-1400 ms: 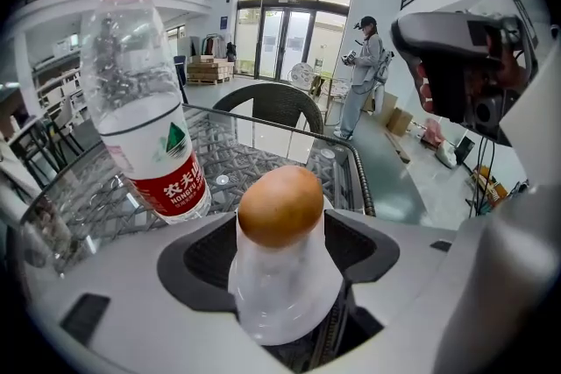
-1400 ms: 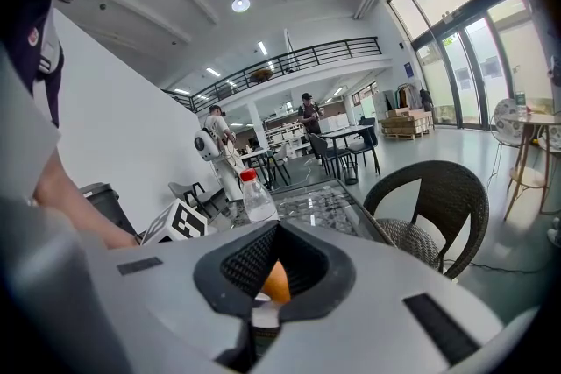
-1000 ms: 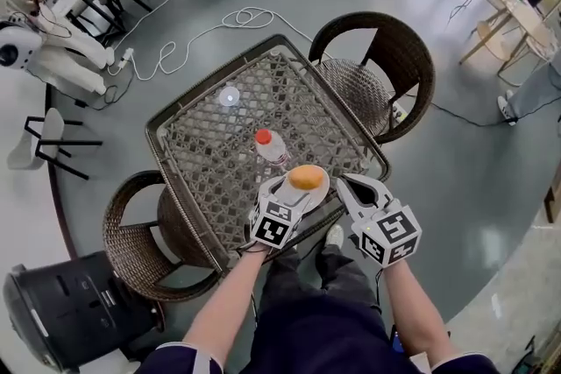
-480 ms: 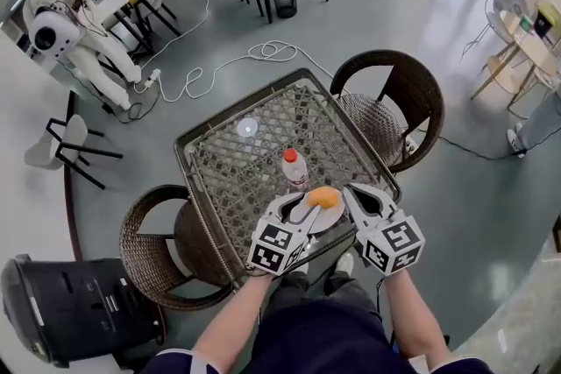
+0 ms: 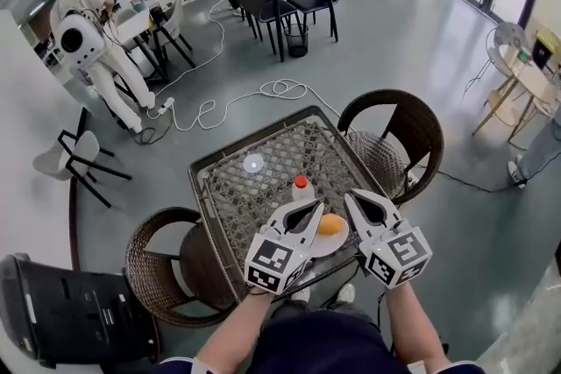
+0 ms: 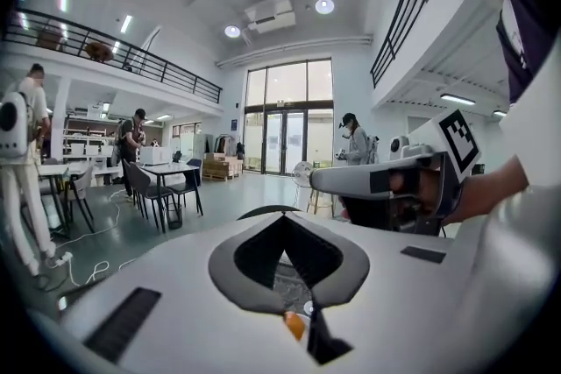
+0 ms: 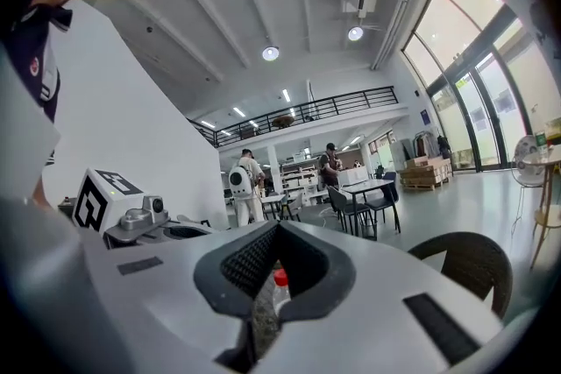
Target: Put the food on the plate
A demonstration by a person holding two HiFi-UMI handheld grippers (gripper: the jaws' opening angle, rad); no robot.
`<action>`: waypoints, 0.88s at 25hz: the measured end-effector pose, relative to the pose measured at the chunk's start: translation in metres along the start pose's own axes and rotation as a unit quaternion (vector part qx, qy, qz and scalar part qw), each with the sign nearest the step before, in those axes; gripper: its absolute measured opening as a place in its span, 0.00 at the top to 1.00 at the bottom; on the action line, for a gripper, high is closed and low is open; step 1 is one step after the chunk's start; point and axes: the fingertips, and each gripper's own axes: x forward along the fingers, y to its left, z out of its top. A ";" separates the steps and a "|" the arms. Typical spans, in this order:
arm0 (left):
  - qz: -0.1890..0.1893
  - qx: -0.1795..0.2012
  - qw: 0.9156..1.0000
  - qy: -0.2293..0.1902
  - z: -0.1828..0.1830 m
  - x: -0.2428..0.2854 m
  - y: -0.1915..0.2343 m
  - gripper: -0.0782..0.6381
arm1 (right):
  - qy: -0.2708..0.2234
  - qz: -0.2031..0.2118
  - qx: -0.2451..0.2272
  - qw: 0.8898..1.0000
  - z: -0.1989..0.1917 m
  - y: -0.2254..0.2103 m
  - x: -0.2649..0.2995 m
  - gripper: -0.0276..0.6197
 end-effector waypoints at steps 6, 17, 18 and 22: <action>-0.007 0.006 0.999 -0.048 0.047 -0.012 -0.006 0.88 | -0.035 0.012 -0.020 0.999 0.037 0.011 0.000 0.95; -0.018 0.017 0.996 -0.083 0.087 -0.023 -0.018 0.88 | -0.052 0.017 -0.034 0.998 0.062 0.019 -0.009 0.95; -0.019 0.018 0.996 -0.084 0.088 -0.023 -0.018 0.88 | -0.054 0.017 -0.034 0.998 0.063 0.018 -0.010 0.95; -0.018 0.020 0.996 -0.085 0.091 -0.024 -0.016 0.88 | -0.056 0.015 -0.038 0.998 0.069 0.018 -0.009 0.95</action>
